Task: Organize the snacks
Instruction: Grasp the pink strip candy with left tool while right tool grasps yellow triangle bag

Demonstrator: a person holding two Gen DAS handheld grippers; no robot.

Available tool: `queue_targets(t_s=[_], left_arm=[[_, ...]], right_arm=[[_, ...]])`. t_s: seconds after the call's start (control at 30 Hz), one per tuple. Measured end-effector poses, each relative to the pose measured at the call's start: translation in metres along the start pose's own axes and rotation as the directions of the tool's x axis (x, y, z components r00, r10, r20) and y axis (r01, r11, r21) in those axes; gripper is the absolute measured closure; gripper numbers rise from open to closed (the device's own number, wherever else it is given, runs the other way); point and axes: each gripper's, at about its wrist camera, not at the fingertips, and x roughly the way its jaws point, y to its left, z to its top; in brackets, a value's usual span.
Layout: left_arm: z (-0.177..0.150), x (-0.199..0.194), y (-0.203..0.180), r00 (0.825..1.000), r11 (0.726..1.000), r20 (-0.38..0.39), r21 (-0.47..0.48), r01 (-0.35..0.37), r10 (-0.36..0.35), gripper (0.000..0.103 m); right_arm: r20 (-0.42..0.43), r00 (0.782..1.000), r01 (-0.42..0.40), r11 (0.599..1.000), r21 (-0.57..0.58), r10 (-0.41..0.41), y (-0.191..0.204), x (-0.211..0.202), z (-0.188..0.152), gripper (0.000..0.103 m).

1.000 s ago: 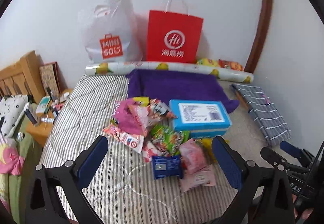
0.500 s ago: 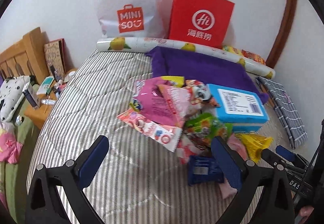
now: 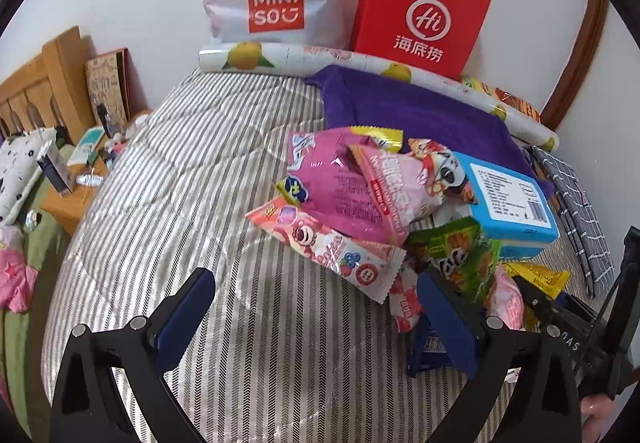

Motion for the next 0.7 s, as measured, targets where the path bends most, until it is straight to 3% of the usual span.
queue_targets(t_s=[0.13,0.5,0.67,0.7], left_arm=[[-0.001,0.009,0.003,1.0,1.0,-0.018,-0.013,0.005,-0.005,0.001],[0.012,0.033,0.01,1.0,0.998,-0.016,-0.067,-0.013,0.012,0.006],[0.015,0.049,0.014,0.999,0.996,-0.052,-0.087,-0.019,0.015,0.022],[0.015,0.05,0.014,0.998,0.996,-0.057,-0.087,-0.018,0.013,0.03]], right_arm=[[0.002,1.0,-0.007,1.0,-0.004,0.007,-0.005,-0.002,0.001,0.055],[0.109,0.981,0.171,0.981,-0.093,-0.16,-0.038,-0.024,-0.002,0.055],[0.114,0.979,0.18,0.978,-0.104,-0.168,-0.053,-0.02,0.001,0.055],[0.118,0.978,0.183,0.977,-0.106,-0.171,-0.055,-0.02,0.001,0.055]])
